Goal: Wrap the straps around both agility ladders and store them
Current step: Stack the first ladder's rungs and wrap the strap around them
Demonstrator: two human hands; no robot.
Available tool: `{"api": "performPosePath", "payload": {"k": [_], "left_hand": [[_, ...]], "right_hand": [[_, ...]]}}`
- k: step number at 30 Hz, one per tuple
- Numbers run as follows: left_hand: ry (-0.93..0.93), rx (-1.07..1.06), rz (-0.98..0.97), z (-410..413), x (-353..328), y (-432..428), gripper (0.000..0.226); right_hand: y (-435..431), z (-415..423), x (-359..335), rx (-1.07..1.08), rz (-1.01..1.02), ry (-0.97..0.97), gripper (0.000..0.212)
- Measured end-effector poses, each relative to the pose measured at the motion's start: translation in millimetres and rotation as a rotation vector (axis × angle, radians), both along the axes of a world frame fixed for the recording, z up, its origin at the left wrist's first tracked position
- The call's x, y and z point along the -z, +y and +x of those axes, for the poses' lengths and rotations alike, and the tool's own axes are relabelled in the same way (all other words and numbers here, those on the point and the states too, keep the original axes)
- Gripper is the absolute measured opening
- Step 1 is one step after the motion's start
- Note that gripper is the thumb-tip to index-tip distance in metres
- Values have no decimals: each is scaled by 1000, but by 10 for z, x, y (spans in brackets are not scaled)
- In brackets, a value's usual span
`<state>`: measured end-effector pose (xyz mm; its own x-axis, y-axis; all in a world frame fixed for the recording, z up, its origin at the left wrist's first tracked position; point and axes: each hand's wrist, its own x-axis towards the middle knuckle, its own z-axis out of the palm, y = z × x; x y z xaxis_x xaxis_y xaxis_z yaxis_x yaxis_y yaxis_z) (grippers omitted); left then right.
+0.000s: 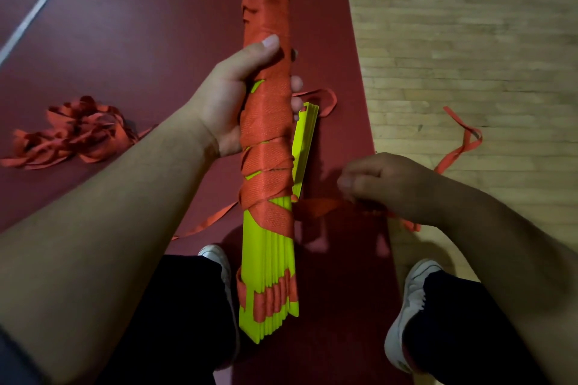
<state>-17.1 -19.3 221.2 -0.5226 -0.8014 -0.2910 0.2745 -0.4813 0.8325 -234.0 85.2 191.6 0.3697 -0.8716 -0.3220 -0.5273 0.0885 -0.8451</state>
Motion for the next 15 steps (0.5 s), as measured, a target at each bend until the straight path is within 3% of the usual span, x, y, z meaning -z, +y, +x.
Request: {"api": "performPosePath", "payload": {"k": [4, 6, 10, 15], "left_hand": [[-14, 6, -5, 0, -5, 5, 34], [-14, 8, -9, -5, -5, 12, 33], [1, -9, -22, -16, -29, 15, 33], [-11, -26, -27, -3, -34, 17, 33]], "right_hand": [[17, 8, -12, -60, 102, -10, 16], [35, 38, -16, -154, 208, 59, 38], [72, 125, 14, -376, 59, 412, 30], [36, 86, 56, -291, -29, 454, 28]]}}
